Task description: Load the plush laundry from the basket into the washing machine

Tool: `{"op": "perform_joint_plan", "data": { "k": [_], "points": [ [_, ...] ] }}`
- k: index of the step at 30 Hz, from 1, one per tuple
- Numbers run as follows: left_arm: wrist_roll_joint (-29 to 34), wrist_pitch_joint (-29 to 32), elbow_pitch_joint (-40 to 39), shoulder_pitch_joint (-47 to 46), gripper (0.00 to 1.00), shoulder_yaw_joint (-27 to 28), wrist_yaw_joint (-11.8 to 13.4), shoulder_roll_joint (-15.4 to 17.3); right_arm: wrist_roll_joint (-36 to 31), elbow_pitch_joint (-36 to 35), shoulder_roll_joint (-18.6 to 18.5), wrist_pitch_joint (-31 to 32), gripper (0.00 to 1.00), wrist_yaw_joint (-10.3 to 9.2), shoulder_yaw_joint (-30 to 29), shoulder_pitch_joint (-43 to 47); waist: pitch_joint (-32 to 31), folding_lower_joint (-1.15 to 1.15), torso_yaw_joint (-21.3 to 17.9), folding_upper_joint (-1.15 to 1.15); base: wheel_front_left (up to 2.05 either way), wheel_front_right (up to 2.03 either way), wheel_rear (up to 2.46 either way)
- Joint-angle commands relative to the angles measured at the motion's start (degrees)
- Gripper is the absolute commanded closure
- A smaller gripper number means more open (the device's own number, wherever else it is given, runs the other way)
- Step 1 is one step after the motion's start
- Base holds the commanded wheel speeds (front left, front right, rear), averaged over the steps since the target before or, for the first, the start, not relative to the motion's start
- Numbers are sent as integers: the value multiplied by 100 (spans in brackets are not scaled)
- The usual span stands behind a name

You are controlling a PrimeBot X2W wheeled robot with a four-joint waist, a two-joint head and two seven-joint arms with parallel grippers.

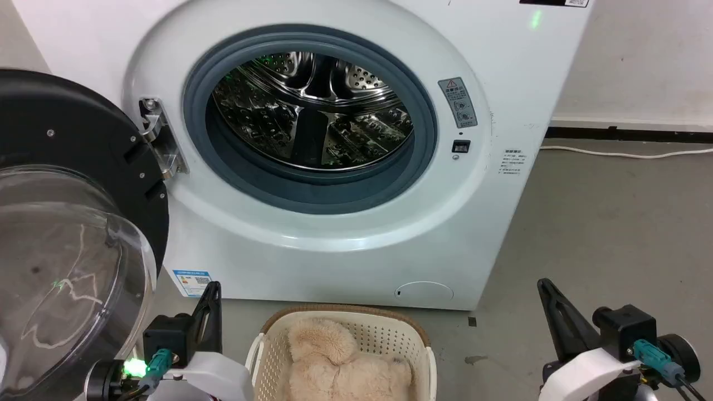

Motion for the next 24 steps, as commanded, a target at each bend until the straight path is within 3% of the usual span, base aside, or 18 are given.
{"op": "perform_joint_plan", "data": {
  "k": [1,24],
  "points": [
    [15,2,-29,-86,100,1,12,-1,-36,-29,-12,1,100,3,-2,-67,0,0,0,0,0,0,0],
    [15,2,-29,-86,100,1,12,-1,-36,-29,-12,1,100,3,-2,-67,0,0,0,0,0,0,0]
  ]
}}
